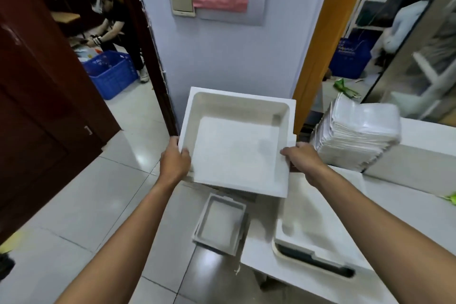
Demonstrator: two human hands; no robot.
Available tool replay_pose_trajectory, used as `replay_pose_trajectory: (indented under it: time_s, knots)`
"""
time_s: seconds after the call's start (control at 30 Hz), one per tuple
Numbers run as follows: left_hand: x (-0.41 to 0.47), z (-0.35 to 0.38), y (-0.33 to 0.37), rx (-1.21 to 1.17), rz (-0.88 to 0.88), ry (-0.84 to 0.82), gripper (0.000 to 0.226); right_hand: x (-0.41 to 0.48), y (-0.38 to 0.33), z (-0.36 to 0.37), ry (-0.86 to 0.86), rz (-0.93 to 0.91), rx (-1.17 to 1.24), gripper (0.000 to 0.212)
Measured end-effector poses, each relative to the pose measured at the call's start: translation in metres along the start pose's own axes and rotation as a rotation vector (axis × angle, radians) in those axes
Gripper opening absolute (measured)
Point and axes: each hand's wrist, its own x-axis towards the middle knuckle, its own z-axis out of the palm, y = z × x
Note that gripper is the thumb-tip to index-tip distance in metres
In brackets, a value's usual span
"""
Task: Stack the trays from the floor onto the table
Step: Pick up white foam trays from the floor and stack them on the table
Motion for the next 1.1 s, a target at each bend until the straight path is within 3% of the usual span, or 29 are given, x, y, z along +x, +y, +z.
replay_pose_trajectory:
  time_s: [0.2, 0.4, 0.53, 0.63, 0.67, 0.9, 1.1]
  knots:
    - [-0.033, 0.016, 0.068, -0.224, 0.03, -0.043, 0.016, -0.027, 0.004, -0.072, 0.068, -0.035, -0.043, 0.008]
    - [-0.065, 0.05, 0.114, -0.209, 0.075, -0.124, 0.015, -0.042, 0.023, -0.135, 0.166, -0.044, -0.001, 0.011]
    - [-0.076, 0.07, 0.135, -0.211, 0.063, -0.192, 0.016, -0.049, 0.031, -0.17, 0.183, -0.034, 0.0, 0.029]
    - [-0.083, 0.086, 0.151, -0.233, 0.097, -0.237, 0.015, -0.051, 0.041, -0.203, 0.207, -0.036, -0.003, 0.069]
    - [-0.086, 0.09, 0.155, -0.238, 0.115, -0.256, 0.014, -0.053, 0.044, -0.212, 0.226, -0.041, -0.014, 0.072]
    - [-0.086, 0.109, 0.174, -0.242, 0.116, -0.361, 0.011, -0.094, 0.033, -0.244, 0.35, -0.066, -0.144, 0.037]
    - [-0.092, 0.113, 0.18, -0.259, 0.106, -0.393, 0.009, -0.1, 0.033, -0.255, 0.377, -0.094, -0.22, 0.033]
